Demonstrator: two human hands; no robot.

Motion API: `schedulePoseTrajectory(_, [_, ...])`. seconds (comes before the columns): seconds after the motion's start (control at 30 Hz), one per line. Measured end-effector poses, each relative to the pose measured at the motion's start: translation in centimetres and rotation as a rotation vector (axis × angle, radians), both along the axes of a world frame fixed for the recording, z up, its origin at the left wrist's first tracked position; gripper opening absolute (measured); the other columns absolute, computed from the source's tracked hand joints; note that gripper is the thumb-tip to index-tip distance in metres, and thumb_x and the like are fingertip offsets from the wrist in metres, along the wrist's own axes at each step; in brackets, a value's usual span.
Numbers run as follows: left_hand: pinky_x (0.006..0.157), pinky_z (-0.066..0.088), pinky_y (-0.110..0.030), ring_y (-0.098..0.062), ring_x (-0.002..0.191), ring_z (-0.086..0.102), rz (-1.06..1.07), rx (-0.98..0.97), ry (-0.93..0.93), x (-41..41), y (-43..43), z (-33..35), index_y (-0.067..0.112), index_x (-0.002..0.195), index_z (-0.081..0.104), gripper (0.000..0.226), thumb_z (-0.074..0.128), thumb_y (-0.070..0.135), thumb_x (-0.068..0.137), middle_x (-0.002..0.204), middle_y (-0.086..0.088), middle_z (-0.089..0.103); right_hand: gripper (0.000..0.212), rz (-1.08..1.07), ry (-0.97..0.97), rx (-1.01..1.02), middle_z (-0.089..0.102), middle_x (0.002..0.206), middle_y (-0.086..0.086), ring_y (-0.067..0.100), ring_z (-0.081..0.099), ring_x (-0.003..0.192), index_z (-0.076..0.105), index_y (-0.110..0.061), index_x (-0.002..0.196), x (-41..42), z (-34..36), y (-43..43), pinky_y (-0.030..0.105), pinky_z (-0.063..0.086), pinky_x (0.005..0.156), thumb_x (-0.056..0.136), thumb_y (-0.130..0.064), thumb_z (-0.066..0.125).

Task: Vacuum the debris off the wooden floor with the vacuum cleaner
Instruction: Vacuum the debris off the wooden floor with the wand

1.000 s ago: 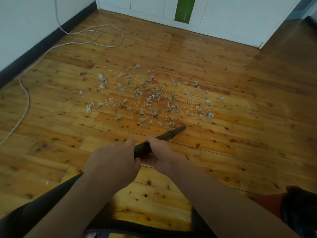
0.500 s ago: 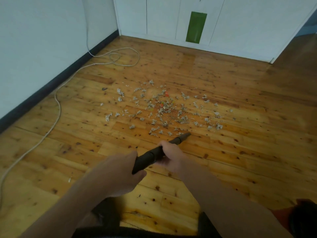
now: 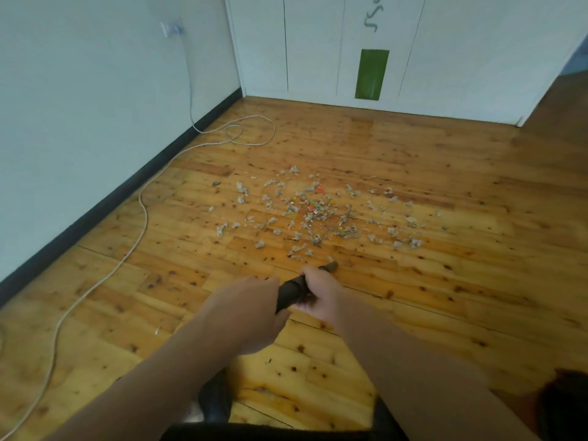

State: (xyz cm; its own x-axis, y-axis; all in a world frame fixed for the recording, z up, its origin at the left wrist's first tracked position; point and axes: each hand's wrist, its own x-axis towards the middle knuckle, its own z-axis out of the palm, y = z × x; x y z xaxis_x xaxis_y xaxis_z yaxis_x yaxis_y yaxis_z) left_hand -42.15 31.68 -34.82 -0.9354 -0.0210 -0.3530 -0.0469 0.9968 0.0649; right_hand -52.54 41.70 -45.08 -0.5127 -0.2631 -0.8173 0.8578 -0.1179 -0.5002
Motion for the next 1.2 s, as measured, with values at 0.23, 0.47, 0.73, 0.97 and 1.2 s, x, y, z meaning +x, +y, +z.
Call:
schedulePoseTrajectory(0.23, [0.049, 0.034, -0.021, -0.006, 0.059, 0.050, 0.056, -0.017, 0.016, 2.2, -0.3, 0.3, 0.032, 0.095, 0.042, 0.018, 0.047, 0.049, 0.097, 0.075, 0.010, 0.052, 0.007, 0.046, -0.027, -0.042, 0.051, 0.097, 0.016, 0.032, 0.060, 0.084, 0.044, -0.011, 0.095, 1.5, 0.1, -1.0, 0.047, 0.057, 0.085, 0.102, -0.014, 0.045])
schedulePoseTrajectory(0.47, [0.049, 0.032, -0.022, -0.006, 0.060, 0.050, 0.069, -0.034, 0.026, 3.4, -1.0, -0.1, 0.031, 0.096, 0.041, 0.020, 0.045, 0.051, 0.097, 0.076, 0.009, 0.052, 0.011, 0.164, 0.005, -0.045, 0.050, 0.093, 0.013, 0.027, 0.060, 0.075, 0.046, -0.013, 0.098, 2.2, 0.0, -1.9, 0.039, 0.060, 0.076, 0.092, -0.005, 0.052])
schedulePoseTrajectory(0.73, [0.056, 0.048, -0.022, -0.007, 0.064, 0.057, 0.098, -0.082, 0.028, 3.3, -1.6, -0.8, 0.028, 0.106, 0.047, 0.025, 0.044, 0.051, 0.097, 0.079, 0.008, 0.056, 0.015, 0.191, 0.037, -0.036, 0.051, 0.097, 0.015, 0.028, 0.061, 0.076, 0.045, -0.009, 0.105, 2.2, 0.5, -3.3, 0.037, 0.057, 0.056, 0.092, -0.003, 0.051])
schedulePoseTrajectory(0.97, [0.053, 0.043, -0.024, -0.009, 0.063, 0.055, 0.130, -0.093, 0.033, 3.5, -2.0, -1.2, 0.028, 0.099, 0.040, 0.023, 0.042, 0.051, 0.098, 0.078, 0.007, 0.054, 0.016, 0.210, 0.044, -0.035, 0.047, 0.087, 0.011, 0.025, 0.054, 0.064, 0.044, -0.008, 0.105, 2.1, 0.0, -4.8, 0.034, 0.053, 0.053, 0.092, -0.001, 0.050])
schedulePoseTrajectory(1.2, [0.055, 0.046, -0.026, -0.011, 0.061, 0.054, 0.168, -0.041, 0.066, 3.1, -2.5, -2.1, 0.028, 0.097, 0.037, 0.022, 0.042, 0.050, 0.098, 0.077, 0.006, 0.054, 0.015, 0.184, 0.097, -0.029, 0.044, 0.085, 0.010, 0.024, 0.049, 0.065, 0.043, -0.006, 0.104, 1.1, -0.1, -5.4, 0.033, 0.049, 0.052, 0.093, 0.000, 0.051])
